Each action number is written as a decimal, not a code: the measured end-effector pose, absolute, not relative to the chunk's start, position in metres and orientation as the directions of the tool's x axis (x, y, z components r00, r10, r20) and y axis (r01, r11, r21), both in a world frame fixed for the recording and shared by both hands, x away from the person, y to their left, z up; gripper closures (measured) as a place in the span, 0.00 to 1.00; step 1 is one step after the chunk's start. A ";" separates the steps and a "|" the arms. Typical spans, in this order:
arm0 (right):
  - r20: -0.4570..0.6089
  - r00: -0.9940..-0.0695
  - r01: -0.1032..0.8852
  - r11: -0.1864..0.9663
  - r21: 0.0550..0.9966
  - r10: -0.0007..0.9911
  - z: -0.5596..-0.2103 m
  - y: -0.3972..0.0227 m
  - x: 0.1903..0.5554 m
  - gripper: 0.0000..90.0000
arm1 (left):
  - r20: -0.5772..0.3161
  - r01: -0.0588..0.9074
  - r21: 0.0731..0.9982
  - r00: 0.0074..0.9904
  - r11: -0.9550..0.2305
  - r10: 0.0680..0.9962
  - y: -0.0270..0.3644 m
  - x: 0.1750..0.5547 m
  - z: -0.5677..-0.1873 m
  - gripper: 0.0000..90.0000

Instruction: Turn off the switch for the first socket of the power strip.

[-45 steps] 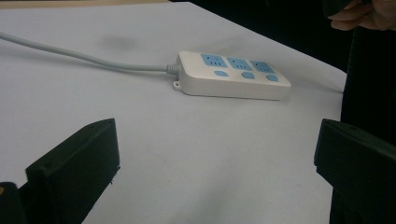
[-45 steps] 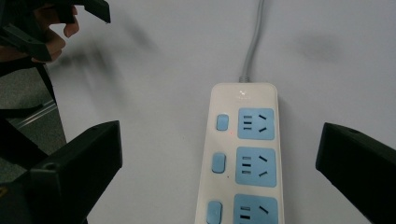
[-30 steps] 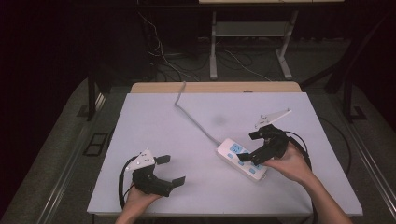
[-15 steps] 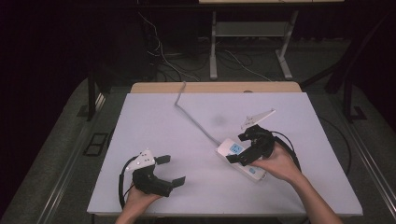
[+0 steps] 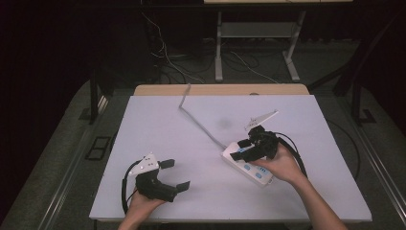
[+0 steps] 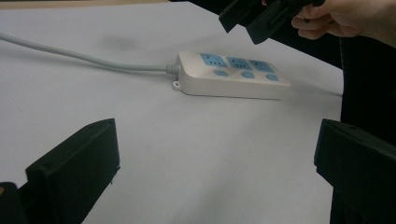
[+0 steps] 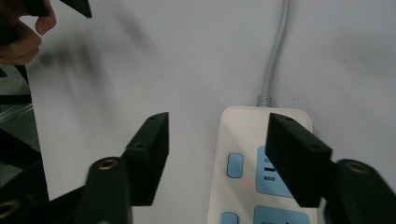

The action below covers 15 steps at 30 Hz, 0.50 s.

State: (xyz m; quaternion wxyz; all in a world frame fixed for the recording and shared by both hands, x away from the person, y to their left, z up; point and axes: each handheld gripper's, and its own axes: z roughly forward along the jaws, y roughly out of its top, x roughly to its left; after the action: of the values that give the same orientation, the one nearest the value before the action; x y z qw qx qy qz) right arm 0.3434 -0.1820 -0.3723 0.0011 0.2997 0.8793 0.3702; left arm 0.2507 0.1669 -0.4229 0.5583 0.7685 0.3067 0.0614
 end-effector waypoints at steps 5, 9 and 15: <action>0.227 -0.812 0.543 0.554 0.631 0.538 -0.376 -0.182 0.347 0.63 | -0.247 0.402 0.896 0.804 -0.189 0.540 0.167 0.251 -0.423 0.00; 0.217 -0.802 0.551 0.551 0.627 0.556 -0.379 -0.182 0.349 0.84 | -0.248 0.403 0.896 0.804 -0.188 0.540 0.167 0.251 -0.423 0.00; 0.227 -0.789 0.565 0.530 0.633 0.571 -0.380 -0.185 0.352 1.00 | -0.247 0.402 0.896 0.804 -0.188 0.541 0.168 0.250 -0.423 0.00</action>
State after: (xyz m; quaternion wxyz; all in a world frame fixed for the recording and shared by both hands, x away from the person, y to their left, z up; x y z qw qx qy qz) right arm 0.3516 -0.1848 -0.3804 0.0040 0.3245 0.8746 0.3602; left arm 0.2504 0.1675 -0.4229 0.5583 0.7684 0.3067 0.0620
